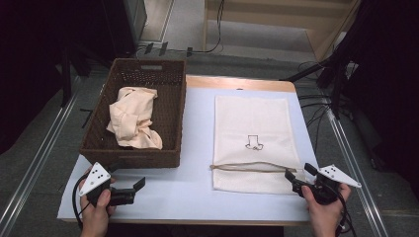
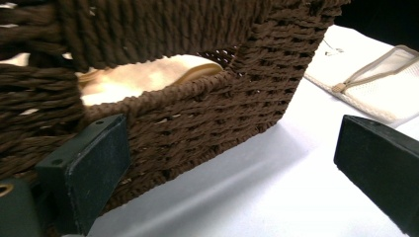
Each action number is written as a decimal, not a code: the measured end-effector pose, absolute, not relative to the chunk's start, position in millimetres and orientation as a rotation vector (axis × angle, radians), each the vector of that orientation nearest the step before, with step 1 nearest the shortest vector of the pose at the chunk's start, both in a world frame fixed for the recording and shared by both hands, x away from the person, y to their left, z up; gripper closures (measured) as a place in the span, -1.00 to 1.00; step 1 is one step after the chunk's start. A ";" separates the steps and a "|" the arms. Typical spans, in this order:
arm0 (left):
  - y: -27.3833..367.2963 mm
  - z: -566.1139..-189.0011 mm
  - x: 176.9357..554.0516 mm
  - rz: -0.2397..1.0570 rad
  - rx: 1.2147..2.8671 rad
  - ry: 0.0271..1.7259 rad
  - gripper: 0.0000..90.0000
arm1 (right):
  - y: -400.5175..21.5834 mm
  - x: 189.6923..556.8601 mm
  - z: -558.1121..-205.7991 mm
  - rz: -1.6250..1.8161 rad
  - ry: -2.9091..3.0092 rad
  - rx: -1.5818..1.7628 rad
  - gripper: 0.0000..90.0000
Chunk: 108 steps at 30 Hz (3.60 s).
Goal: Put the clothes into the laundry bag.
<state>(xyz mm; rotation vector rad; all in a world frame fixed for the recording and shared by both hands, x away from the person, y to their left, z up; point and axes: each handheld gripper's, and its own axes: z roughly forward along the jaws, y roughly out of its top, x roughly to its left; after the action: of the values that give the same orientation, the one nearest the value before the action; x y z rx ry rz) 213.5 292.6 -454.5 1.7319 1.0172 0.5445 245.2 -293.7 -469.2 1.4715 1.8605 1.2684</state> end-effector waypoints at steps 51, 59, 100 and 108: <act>99.1 -463.3 263.3 0.119 1.951 0.891 0.84 | -226.1 300.2 -446.8 1.198 2.036 1.385 -0.52; 79.6 -473.6 269.0 0.136 1.980 0.899 0.87 | -230.3 294.6 -453.8 1.241 1.995 1.364 -0.41; 66.4 -479.6 270.0 0.166 2.112 0.904 0.92 | -200.8 304.4 -466.3 1.190 2.134 1.273 0.51; 66.3 -480.2 270.4 0.150 2.105 0.900 0.96 | -198.1 295.8 -438.0 1.303 1.992 1.149 0.82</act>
<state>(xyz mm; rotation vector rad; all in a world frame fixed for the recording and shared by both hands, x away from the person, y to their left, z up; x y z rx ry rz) 270.4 66.3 -480.2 2.1051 0.9004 0.1502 295.8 -198.1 -438.0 1.1493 1.9920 1.3029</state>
